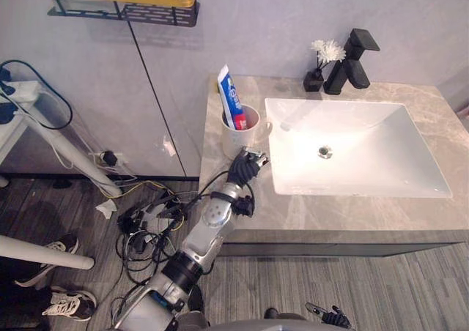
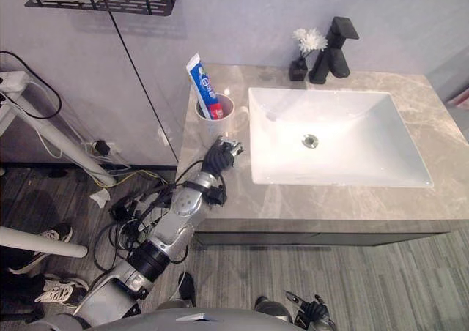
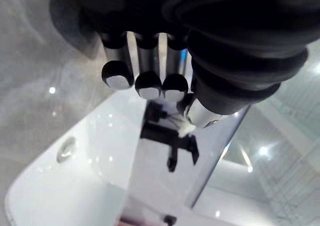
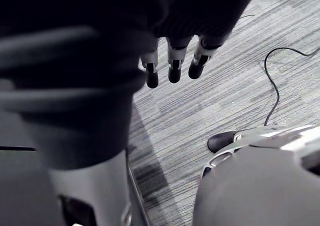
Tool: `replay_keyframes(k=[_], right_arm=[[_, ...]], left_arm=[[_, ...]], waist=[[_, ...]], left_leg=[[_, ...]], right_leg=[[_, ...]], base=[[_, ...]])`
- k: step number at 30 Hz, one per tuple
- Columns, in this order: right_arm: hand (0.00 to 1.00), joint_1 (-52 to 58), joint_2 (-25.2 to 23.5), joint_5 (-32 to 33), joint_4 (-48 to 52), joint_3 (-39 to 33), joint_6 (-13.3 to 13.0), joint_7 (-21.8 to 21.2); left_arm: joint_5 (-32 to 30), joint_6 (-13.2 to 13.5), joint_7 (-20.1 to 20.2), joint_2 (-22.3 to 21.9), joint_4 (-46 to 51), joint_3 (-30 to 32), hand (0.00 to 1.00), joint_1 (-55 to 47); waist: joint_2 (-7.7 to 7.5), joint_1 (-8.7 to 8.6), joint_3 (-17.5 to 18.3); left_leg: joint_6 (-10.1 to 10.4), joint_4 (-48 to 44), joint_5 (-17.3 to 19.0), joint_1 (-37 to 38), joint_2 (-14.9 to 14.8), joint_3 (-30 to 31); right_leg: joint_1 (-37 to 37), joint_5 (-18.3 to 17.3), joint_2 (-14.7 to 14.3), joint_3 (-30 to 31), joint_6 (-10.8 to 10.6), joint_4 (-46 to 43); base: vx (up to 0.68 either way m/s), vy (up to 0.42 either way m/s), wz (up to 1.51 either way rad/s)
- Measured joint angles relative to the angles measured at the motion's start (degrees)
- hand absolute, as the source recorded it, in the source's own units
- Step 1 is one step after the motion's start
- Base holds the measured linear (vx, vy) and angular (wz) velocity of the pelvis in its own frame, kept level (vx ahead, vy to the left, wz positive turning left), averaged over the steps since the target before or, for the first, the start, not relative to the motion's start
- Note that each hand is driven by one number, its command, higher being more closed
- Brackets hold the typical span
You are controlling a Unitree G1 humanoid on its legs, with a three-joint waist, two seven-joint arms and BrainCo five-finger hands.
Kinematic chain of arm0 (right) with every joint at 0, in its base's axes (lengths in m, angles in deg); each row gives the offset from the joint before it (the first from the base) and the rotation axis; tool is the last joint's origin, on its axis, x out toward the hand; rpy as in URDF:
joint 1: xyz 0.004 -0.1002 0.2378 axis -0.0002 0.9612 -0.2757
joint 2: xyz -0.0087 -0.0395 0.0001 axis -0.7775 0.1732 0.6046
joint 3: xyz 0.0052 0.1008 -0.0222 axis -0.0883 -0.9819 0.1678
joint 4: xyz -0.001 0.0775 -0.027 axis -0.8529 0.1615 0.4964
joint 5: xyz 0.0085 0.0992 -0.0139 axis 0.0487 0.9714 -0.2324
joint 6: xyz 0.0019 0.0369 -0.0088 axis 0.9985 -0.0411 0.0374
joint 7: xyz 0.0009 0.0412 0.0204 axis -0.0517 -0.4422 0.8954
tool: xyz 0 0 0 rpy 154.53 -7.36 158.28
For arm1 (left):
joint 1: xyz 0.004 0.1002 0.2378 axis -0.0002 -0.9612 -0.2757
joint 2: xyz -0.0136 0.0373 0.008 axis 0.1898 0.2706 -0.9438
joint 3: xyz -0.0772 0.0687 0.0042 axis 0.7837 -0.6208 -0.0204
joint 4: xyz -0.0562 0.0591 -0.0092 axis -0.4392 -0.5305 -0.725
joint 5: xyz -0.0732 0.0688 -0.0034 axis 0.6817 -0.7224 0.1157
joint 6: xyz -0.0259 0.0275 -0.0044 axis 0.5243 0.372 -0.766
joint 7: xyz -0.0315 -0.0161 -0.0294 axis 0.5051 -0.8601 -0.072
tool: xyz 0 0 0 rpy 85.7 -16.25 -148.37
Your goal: Organize washtable
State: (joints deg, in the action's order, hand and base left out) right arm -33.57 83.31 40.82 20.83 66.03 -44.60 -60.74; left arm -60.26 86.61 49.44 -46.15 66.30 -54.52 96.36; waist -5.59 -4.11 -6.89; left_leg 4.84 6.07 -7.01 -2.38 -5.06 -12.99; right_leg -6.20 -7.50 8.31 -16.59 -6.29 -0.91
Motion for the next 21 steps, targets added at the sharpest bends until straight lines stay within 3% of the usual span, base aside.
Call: replay_keyframes(k=[5,21], right_arm=[[0.0,0.0,0.0,0.0,0.0,0.2,0.0,-0.2],[0.0,0.1,0.3,0.0,-0.1,1.0,0.0,-0.3]], left_arm=[[3.3,0.4,0.7,0.2,1.3,1.1,1.0,-2.2],[3.1,0.4,0.7,-0.1,1.3,2.8,1.0,-2.8]], waist=[[0.0,0.2,0.0],[-0.07,1.29,-0.1]], left_leg=[[0.0,0.0,0.0,0.6,0.2,0.9],[0.0,0.0,0.0,0.9,0.6,1.4]], right_leg=[[-1.0,-0.1,0.0,-0.7,0.0,0.1],[-1.6,-0.4,0.2,-1.5,-0.2,0.1]], base=[[0.0,-0.004,0.07],[0.0,0.002,0.02]])
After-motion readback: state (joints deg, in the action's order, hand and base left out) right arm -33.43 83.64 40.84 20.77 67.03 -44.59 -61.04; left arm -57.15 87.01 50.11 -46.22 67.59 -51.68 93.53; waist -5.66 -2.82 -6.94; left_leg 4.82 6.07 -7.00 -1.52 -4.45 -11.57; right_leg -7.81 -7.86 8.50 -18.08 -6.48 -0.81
